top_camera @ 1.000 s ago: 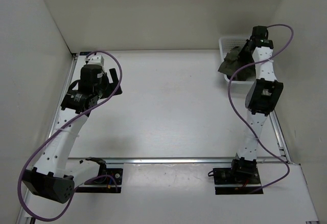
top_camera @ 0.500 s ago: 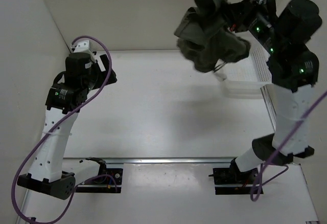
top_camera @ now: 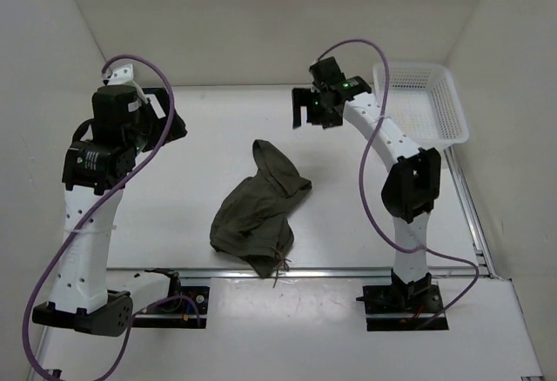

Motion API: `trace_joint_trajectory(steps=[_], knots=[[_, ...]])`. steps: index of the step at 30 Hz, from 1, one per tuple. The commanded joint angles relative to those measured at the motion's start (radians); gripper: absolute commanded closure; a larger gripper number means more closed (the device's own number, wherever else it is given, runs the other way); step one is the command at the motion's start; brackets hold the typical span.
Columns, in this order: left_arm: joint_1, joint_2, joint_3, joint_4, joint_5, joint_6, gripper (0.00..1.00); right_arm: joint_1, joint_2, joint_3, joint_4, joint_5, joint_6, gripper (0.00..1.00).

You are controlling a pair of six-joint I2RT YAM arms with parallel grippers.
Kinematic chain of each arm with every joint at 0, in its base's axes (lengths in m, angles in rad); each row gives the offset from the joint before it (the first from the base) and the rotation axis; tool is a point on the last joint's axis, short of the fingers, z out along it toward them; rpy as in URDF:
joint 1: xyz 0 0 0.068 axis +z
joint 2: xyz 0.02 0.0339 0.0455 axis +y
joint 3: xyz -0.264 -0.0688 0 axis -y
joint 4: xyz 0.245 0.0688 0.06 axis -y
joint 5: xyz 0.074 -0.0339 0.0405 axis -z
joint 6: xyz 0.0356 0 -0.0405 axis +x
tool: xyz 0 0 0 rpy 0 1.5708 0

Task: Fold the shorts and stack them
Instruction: Move the shorts to the center of the board

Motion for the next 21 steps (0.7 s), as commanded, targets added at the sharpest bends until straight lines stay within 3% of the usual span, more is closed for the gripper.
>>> trace_joint_trajectory(steps=[1,4,5,7,8,10,11,12,15,21], knots=[[0.003,0.031,-0.062,-0.039,0.091,-0.002,0.0,0.013,-0.136,-0.047,-0.081,0.128,0.026,0.0],[0.003,-0.029,-0.257,-0.001,0.131,-0.057,0.01,0.013,-0.325,-0.325,0.065,0.16,0.099,0.03],[0.003,-0.05,-0.314,0.016,0.18,-0.076,0.07,0.023,-0.369,-0.39,0.094,0.16,0.11,0.07],[-0.009,-0.125,-0.438,0.08,0.249,-0.111,0.14,0.065,-0.474,-0.551,0.128,0.174,0.139,0.19],[-0.021,-0.147,-0.563,0.103,0.318,-0.152,0.18,0.082,-0.5,-0.599,0.128,0.188,0.15,0.31],[-0.058,-0.179,-0.671,0.152,0.364,-0.201,0.28,0.117,-0.56,-0.729,0.128,0.188,0.183,0.4],[-0.099,-0.199,-0.757,0.161,0.395,-0.25,0.3,0.129,-0.575,-0.768,0.128,0.176,0.197,0.46],[-0.122,-0.199,-0.79,0.162,0.395,-0.274,0.3,0.14,-0.597,-0.802,0.128,0.165,0.21,0.46],[-0.214,-0.227,-0.862,0.184,0.395,-0.347,0.0,0.184,-0.609,-0.892,0.128,0.156,0.242,0.46],[-0.364,-0.16,-0.885,0.206,0.399,-0.369,0.0,0.197,-0.6,-0.893,0.119,0.185,0.27,0.33]])
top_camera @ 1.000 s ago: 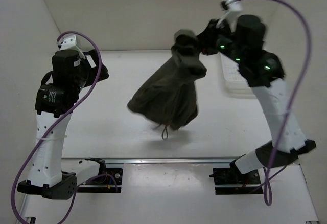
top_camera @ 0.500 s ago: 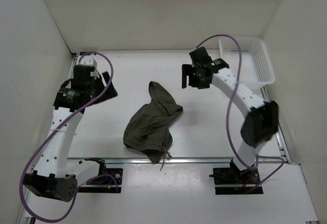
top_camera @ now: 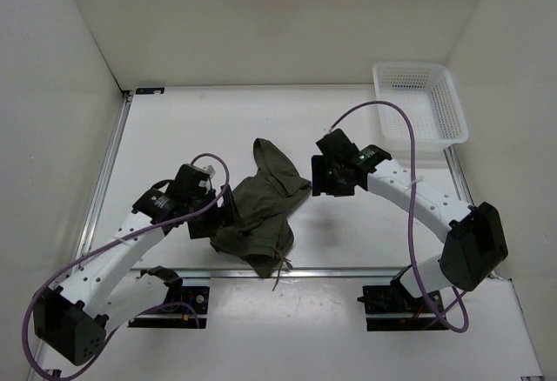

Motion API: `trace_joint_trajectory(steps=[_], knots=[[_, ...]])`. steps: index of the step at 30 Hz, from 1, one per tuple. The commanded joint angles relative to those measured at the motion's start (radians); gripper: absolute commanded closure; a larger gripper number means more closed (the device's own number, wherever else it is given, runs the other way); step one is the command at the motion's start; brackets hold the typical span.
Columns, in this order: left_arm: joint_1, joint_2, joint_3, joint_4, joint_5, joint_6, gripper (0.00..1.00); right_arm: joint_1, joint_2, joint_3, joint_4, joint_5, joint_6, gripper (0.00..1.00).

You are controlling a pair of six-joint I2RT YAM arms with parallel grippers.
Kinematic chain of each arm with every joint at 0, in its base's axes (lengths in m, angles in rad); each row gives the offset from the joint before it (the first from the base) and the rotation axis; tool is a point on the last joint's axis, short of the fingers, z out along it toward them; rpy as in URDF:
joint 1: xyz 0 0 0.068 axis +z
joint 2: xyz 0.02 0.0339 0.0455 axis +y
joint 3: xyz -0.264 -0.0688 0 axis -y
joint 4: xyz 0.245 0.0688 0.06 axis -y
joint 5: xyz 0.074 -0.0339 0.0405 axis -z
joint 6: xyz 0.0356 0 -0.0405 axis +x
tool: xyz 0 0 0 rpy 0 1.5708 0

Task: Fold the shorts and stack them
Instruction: Move the shorts to the center of the board

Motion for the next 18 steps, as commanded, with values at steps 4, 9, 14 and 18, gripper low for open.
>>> trace_joint_trajectory(steps=[4,9,14,18], knots=[[-0.118,0.16,0.016,0.056,-0.131,-0.042,0.0,0.002,0.0,0.1,0.003,0.057,0.005,0.3],[-0.127,0.242,0.102,0.015,-0.237,-0.054,0.23,0.002,0.0,0.134,-0.027,0.082,-0.006,0.3],[-0.137,0.26,0.292,-0.083,-0.357,0.01,0.9,0.002,-0.035,0.114,-0.028,0.102,-0.006,0.3],[-0.137,0.312,0.468,-0.165,-0.434,0.066,0.9,-0.032,-0.055,0.103,-0.028,0.111,-0.006,0.3]])
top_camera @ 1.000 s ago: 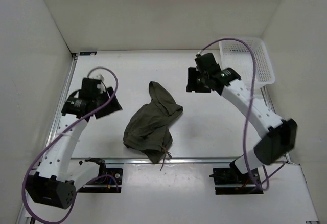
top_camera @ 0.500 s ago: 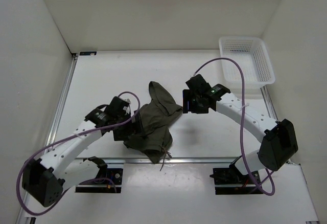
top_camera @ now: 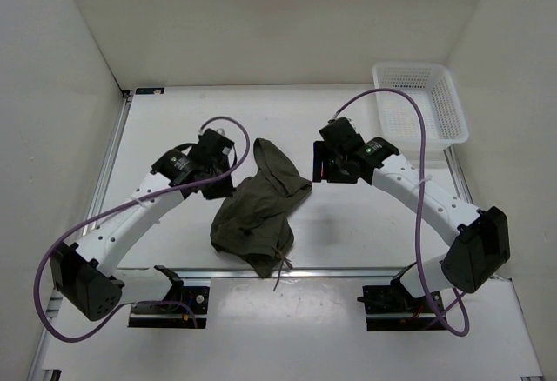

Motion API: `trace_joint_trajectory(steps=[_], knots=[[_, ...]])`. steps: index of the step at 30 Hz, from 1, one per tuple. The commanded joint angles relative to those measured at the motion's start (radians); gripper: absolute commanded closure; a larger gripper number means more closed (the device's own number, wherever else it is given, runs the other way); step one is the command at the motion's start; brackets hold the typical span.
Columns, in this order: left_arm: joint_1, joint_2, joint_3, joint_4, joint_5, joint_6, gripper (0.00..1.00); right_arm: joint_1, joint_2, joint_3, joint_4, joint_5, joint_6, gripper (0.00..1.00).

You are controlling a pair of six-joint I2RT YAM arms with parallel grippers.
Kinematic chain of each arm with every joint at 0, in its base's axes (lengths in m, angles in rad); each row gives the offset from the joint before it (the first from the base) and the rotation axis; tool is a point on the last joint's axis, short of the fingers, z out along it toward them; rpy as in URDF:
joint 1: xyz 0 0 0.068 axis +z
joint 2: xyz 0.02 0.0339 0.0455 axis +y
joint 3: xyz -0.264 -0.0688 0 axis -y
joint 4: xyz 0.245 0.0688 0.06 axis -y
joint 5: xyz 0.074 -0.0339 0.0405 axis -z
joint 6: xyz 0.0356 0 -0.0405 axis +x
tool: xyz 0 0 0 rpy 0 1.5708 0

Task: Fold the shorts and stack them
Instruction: Move the shorts to the center of the board, then flatten the shorts out

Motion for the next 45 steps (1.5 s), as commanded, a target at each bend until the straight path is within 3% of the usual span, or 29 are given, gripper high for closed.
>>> trace_joint_trajectory(steps=[1,5,6,9,10,13,15,19,20,21,23,24,25,31,37,43,45], knots=[[-0.005,0.026,0.138,-0.082,-0.117,0.063,0.9,-0.022,-0.055,0.005,-0.013,0.031,-0.004,0.3],[-0.005,0.06,0.281,-0.134,-0.126,0.093,0.9,-0.052,-0.065,0.016,-0.022,0.031,-0.025,0.29],[-0.005,0.06,0.281,-0.145,-0.102,0.093,0.75,-0.052,-0.078,0.016,-0.022,0.031,-0.025,0.28],[-0.005,0.031,0.15,-0.136,-0.063,0.036,0.12,-0.061,-0.088,0.005,-0.022,0.031,-0.034,0.22],[-0.005,0.019,0.099,-0.104,-0.063,0.015,0.0,-0.061,-0.098,-0.01,-0.022,0.031,-0.034,0.21],[-0.005,-0.012,-0.094,-0.011,0.016,-0.052,0.0,-0.061,-0.107,-0.035,-0.022,0.031,-0.034,0.15],[-0.005,-0.024,-0.208,0.04,0.061,-0.093,0.0,-0.061,-0.107,-0.046,-0.022,0.031,-0.034,0.15],[0.004,-0.012,-0.279,0.093,0.061,-0.124,0.0,-0.071,-0.116,-0.046,-0.022,0.031,-0.034,0.14],[0.004,0.002,-0.279,0.103,0.061,-0.124,0.04,-0.071,-0.116,-0.046,-0.022,0.031,-0.034,0.14],[0.004,0.017,-0.252,0.104,0.061,-0.1,0.31,-0.071,-0.116,-0.037,-0.022,0.031,-0.034,0.14],[0.016,0.029,-0.21,0.104,0.061,-0.069,0.7,-0.071,-0.116,-0.036,-0.022,0.031,-0.034,0.14],[0.033,0.043,-0.157,0.093,0.061,-0.033,0.83,-0.071,-0.116,-0.027,-0.022,0.031,-0.034,0.14],[0.042,0.052,-0.123,0.067,0.049,-0.019,0.9,-0.071,-0.116,-0.027,-0.022,0.031,-0.034,0.14],[0.061,0.086,0.231,-0.08,-0.071,0.075,0.9,-0.071,-0.147,-0.009,-0.031,0.031,-0.034,0.14],[0.035,0.147,0.54,-0.094,0.039,0.153,0.9,-0.1,-0.222,-0.009,-0.064,0.128,-0.01,0.14],[-0.111,0.461,0.831,-0.007,0.241,0.164,0.9,-0.198,-0.361,-0.059,-0.073,0.193,0.029,0.14],[-0.18,0.659,1.043,-0.022,0.265,0.164,0.9,-0.227,-0.401,-0.075,-0.073,0.193,0.039,0.14]])
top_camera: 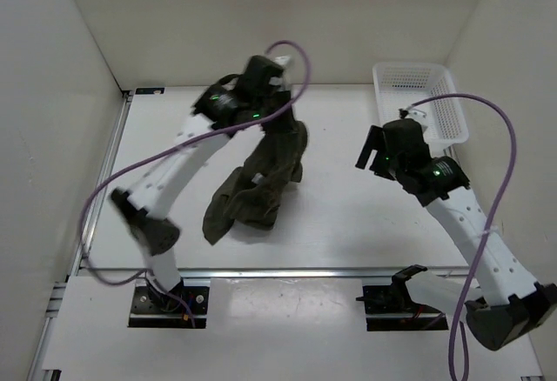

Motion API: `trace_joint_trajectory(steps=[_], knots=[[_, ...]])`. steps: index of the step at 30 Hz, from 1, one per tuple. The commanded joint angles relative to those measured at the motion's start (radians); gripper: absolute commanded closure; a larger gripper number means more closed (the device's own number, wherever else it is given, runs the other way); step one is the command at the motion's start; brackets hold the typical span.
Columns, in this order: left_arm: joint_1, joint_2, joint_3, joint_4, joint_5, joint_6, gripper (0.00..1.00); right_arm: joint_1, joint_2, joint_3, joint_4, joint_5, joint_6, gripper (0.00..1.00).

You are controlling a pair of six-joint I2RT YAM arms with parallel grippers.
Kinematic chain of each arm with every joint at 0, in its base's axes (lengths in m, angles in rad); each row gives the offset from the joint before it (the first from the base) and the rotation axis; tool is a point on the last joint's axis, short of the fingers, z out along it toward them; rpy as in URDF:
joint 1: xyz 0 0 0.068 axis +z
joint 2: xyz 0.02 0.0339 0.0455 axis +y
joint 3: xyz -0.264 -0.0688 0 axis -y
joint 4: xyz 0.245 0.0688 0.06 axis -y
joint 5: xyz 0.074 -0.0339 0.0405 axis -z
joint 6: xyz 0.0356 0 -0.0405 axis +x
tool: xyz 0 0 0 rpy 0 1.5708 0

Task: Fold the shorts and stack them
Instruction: Flatten the shorts out

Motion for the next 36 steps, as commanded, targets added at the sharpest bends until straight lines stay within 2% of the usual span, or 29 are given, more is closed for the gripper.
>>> trace_joint_trajectory(steps=[1,2,3,5,6,7,8,9,10,11,12,14,15,16,20,21,23,25,26,27,29,30,33,35,36], knots=[[-0.102,0.276,0.246,0.016,0.147,0.021,0.9,-0.028,-0.069,-0.035,-0.029,0.05,0.027,0.14],[-0.135,0.415,0.349,-0.007,0.167,0.021,0.9,-0.043,-0.078,-0.048,-0.045,0.059,0.036,0.14],[-0.136,0.474,0.549,-0.034,0.225,0.021,0.79,-0.057,-0.087,-0.048,-0.045,0.059,0.036,0.14],[-0.145,0.537,0.646,-0.068,0.294,0.012,0.45,-0.069,-0.101,-0.072,-0.072,0.059,0.036,0.14],[-0.145,0.51,0.588,-0.059,0.29,0.012,0.36,-0.08,-0.116,-0.072,-0.072,0.059,0.036,0.14],[-0.133,0.469,0.517,-0.023,0.261,0.012,0.18,-0.08,-0.129,-0.088,-0.072,0.059,0.036,0.14],[-0.132,0.417,0.431,0.002,0.224,0.021,0.1,-0.089,-0.129,-0.103,-0.072,0.059,0.026,0.14],[-0.104,0.305,0.258,0.024,0.165,0.021,0.08,-0.089,-0.129,-0.103,-0.072,0.059,0.026,0.14],[-0.085,0.249,0.178,0.033,0.146,0.021,0.07,-0.089,-0.129,-0.112,-0.072,0.059,0.015,0.15],[-0.065,0.196,0.101,0.047,0.13,0.021,0.16,-0.089,-0.115,-0.112,-0.072,0.05,0.003,0.15],[-0.033,0.093,-0.038,0.056,0.085,0.021,0.29,-0.089,-0.106,-0.121,-0.072,0.05,0.003,0.17],[-0.01,-0.002,-0.168,0.056,0.028,0.008,0.6,-0.089,-0.075,-0.122,-0.054,0.012,-0.025,0.21],[0.01,-0.094,-0.294,0.056,0.006,-0.009,0.83,-0.063,-0.066,-0.122,-0.043,-0.02,-0.036,0.25],[0.021,-0.136,-0.356,0.056,-0.024,-0.022,0.9,-0.047,-0.055,-0.131,-0.031,-0.036,-0.049,0.26],[0.088,-0.318,-0.625,0.056,-0.069,-0.109,0.9,0.11,0.047,-0.109,0.032,-0.088,-0.04,0.27],[0.105,-0.354,-0.674,0.056,-0.069,-0.13,0.9,0.191,0.074,-0.086,0.041,-0.088,-0.007,0.27],[0.157,-0.455,-0.826,0.074,-0.06,-0.189,0.85,0.265,0.162,-0.062,0.07,-0.112,0.018,0.25],[0.226,-0.535,-0.983,0.103,-0.022,-0.232,0.68,0.355,0.221,-0.034,0.116,-0.164,0.05,0.19],[0.249,-0.555,-1.031,0.12,0.041,-0.232,0.54,0.386,0.283,-0.022,0.116,-0.165,0.062,0.13],[0.268,-0.569,-1.073,0.149,0.061,-0.248,0.21,0.435,0.317,-0.007,0.116,-0.165,0.074,0.1],[0.294,-0.59,-1.165,0.16,0.073,-0.293,0.03,0.473,0.409,0.052,0.116,-0.155,0.087,0.07],[0.309,-0.599,-1.191,0.16,0.073,-0.307,0.0,0.504,0.433,0.072,0.116,-0.14,0.096,0.07],[0.346,-0.599,-1.28,0.228,0.092,-0.342,0.0,0.526,0.512,0.144,0.116,-0.131,0.105,0.07],[0.374,-0.554,-1.311,0.278,0.081,-0.356,0.04,0.526,0.583,0.188,0.127,-0.131,0.105,0.07],[0.387,-0.531,-1.323,0.295,0.093,-0.367,0.04,0.526,0.607,0.202,0.127,-0.131,0.114,0.1]])
